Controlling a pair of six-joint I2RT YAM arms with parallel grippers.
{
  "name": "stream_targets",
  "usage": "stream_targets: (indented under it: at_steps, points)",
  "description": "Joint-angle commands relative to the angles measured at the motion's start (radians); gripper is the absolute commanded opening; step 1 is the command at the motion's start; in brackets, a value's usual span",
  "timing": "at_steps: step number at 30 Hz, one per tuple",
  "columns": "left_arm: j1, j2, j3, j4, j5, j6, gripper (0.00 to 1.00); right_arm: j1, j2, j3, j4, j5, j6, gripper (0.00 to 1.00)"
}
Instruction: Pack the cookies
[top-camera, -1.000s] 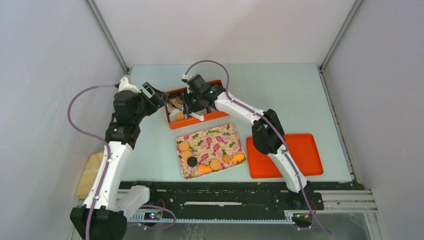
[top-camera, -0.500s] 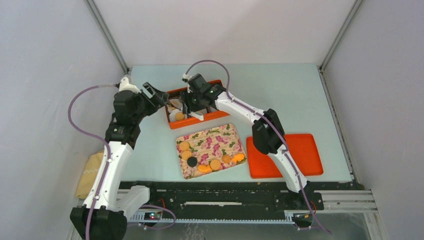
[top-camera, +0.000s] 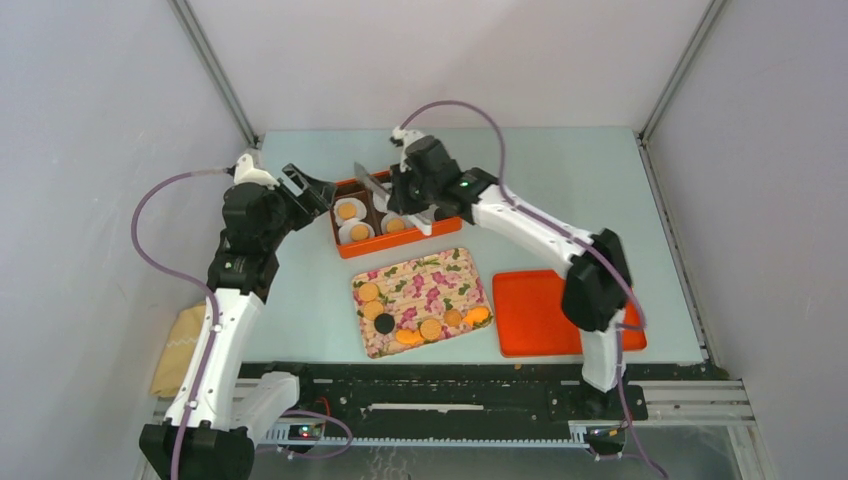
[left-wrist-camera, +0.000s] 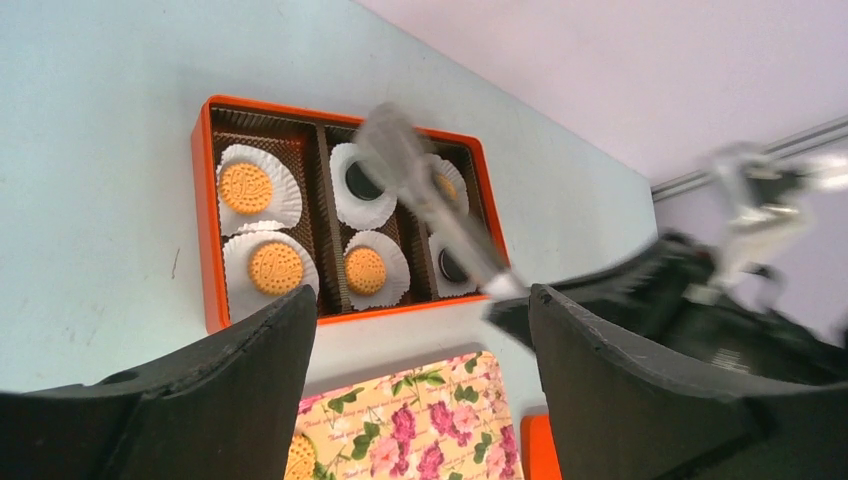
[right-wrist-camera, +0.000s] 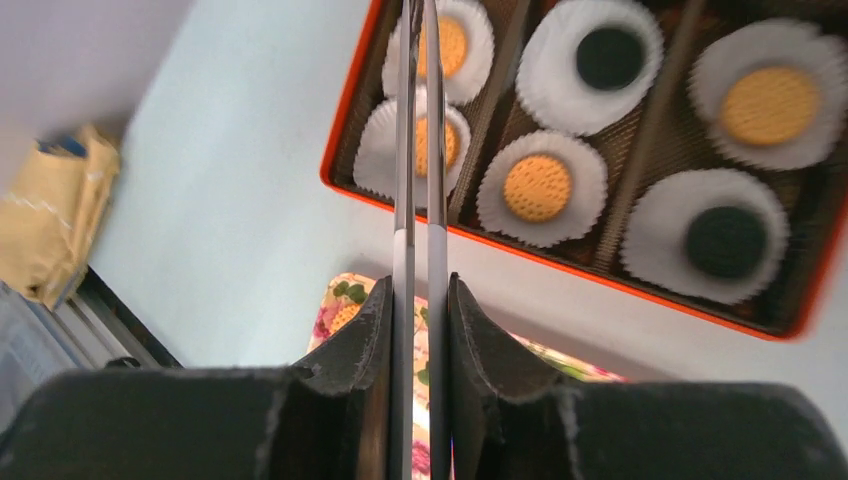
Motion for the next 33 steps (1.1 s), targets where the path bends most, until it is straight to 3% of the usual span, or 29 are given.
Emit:
stream_targets:
  at_steps: [1,5,9,11,15,21,27,31,33]
  points:
    - [0.011,-0.007,-0.044,0.061,0.007,0.002,0.82,-0.035,-0.228,-0.104,0.133,0.142,-0.010,0.00]
    - [0.011,0.013,-0.052,0.064,0.011,0.001,0.75,-0.107,-0.281,-0.186,0.085,0.256,-0.025,0.00]
    - [-0.001,0.023,-0.053,0.065,0.001,0.002,0.52,-0.219,-0.240,-0.232,-0.026,0.375,-0.022,0.00]
    - [-0.016,0.026,-0.050,0.065,-0.013,0.007,0.48,-0.279,-0.199,-0.250,-0.059,0.383,-0.014,0.00]
    - [-0.060,0.043,-0.038,0.066,-0.032,0.009,0.47,-0.377,-0.078,-0.245,-0.085,0.333,-0.012,0.00]
    - [-0.101,0.065,-0.020,0.061,-0.065,0.006,0.47,-0.431,0.033,-0.213,-0.100,0.284,-0.013,0.00]
    - [-0.106,0.065,-0.019,0.055,-0.075,0.006,0.49,-0.479,0.168,-0.120,-0.264,0.262,0.031,0.00]
    - [-0.108,0.071,-0.019,0.056,-0.072,0.006,0.49,-0.503,0.218,-0.094,-0.310,0.238,0.052,0.08]
    - [-0.111,0.072,-0.024,0.057,-0.067,0.006,0.49,-0.510,0.272,-0.018,-0.388,0.242,0.065,0.21]
